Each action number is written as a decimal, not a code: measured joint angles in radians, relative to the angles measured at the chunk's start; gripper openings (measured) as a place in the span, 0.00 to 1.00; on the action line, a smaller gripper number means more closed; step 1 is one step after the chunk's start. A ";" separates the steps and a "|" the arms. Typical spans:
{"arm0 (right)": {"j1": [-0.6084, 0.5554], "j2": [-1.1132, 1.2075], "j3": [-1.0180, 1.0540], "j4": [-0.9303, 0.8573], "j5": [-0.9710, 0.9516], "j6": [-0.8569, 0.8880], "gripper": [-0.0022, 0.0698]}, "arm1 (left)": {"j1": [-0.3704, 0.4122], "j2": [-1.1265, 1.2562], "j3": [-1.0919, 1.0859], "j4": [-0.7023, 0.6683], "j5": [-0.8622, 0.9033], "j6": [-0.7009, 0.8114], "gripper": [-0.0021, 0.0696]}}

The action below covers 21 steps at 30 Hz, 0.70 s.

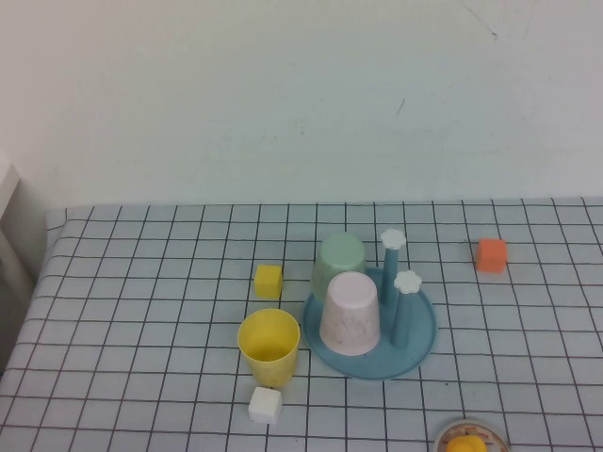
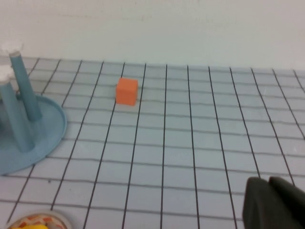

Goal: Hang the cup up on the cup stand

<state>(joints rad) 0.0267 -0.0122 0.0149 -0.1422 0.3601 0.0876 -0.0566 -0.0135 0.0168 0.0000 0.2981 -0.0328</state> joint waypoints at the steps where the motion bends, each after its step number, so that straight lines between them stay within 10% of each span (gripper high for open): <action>1: 0.000 0.000 0.002 -0.002 -0.017 0.000 0.03 | 0.000 0.000 0.002 0.000 -0.019 0.000 0.03; 21: 0.000 0.000 0.014 -0.008 -0.853 -0.024 0.03 | 0.000 0.000 0.002 0.026 -0.853 0.000 0.03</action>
<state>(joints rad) 0.0267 -0.0122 0.0287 -0.1498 -0.4927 0.0640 -0.0566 -0.0135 0.0186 0.0264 -0.5549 -0.0328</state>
